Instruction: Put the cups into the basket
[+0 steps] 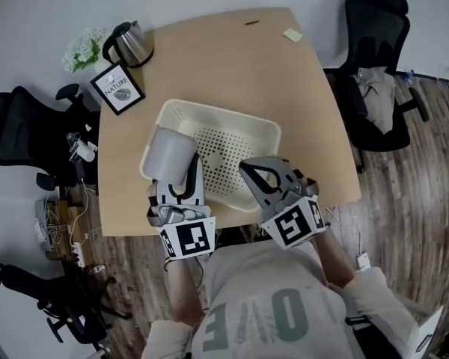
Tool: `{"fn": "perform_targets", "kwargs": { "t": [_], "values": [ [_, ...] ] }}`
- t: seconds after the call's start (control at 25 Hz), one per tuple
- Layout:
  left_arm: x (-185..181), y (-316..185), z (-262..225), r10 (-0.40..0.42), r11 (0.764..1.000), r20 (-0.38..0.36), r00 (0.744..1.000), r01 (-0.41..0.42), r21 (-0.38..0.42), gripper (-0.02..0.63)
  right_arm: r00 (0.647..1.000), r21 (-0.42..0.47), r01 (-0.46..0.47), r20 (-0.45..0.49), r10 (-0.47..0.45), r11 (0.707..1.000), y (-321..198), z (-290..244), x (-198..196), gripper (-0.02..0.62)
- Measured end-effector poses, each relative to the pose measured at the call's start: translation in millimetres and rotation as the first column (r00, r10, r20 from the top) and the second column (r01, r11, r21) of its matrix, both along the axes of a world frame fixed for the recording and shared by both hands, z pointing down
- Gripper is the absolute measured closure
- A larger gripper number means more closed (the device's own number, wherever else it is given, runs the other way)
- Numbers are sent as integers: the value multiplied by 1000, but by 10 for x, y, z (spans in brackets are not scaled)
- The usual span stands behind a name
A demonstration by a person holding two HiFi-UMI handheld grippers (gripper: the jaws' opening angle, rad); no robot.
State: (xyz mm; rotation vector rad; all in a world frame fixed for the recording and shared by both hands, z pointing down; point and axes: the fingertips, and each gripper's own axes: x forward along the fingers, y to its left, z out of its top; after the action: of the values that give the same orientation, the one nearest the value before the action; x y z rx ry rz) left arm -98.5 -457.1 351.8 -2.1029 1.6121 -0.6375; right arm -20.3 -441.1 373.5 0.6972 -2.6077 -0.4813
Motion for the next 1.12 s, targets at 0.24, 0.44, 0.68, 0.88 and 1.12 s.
{"fn": "perform_targets", "kwargs": {
  "t": [0.24,0.44,0.68,0.88,1.12],
  "values": [
    [-53,-242,-91,85,996,3,996,-85,3,545,999,0,-50,-1,50,999,-120,-31,-110,597],
    [-145,-430,-27,158,986,50,986,-155,-64,545,996,13,-84,2,84,996,-252,-113,-280,597],
    [-166,-598,163,289,947,176,941,-254,-198,545,990,10,-141,24,141,990,-376,-142,-411,597],
    [-100,-641,615,459,850,305,834,-313,-423,545,984,-16,-179,12,179,984,-343,-55,-478,597],
    [15,-519,1231,675,660,349,650,-319,-680,545,980,-37,-197,-12,196,980,-244,26,-482,597]
  ]
}}
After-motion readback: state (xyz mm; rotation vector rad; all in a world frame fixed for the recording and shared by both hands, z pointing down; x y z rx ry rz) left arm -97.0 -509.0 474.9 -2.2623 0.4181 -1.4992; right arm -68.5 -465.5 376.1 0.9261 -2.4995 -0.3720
